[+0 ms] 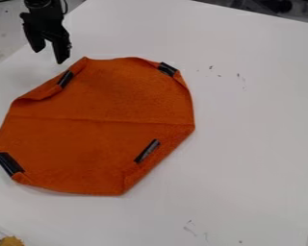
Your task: Fold the cloth from bottom right to top left
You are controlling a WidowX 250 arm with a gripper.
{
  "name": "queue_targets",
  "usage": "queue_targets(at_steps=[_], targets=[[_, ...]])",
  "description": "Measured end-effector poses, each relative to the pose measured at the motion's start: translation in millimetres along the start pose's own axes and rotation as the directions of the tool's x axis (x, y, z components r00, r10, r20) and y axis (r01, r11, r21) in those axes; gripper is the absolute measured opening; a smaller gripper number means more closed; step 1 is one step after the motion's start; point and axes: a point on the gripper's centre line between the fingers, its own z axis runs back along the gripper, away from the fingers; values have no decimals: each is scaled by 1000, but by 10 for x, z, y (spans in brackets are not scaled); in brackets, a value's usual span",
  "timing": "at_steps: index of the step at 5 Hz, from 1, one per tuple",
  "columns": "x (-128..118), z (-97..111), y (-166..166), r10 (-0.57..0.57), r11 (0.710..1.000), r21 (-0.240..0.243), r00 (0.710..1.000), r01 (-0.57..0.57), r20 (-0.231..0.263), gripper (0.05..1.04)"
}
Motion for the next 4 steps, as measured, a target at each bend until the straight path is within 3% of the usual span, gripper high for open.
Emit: queue_targets(at_steps=[1,2,4], targets=[[-64,-167,-76,-2,1000,-29,999,1,-34,1001],[-55,-168,-70,-9,1000,-26,1000,8,-30,1001],[-18,7,3,2,1000,18,1000,-2,-2,1001]])
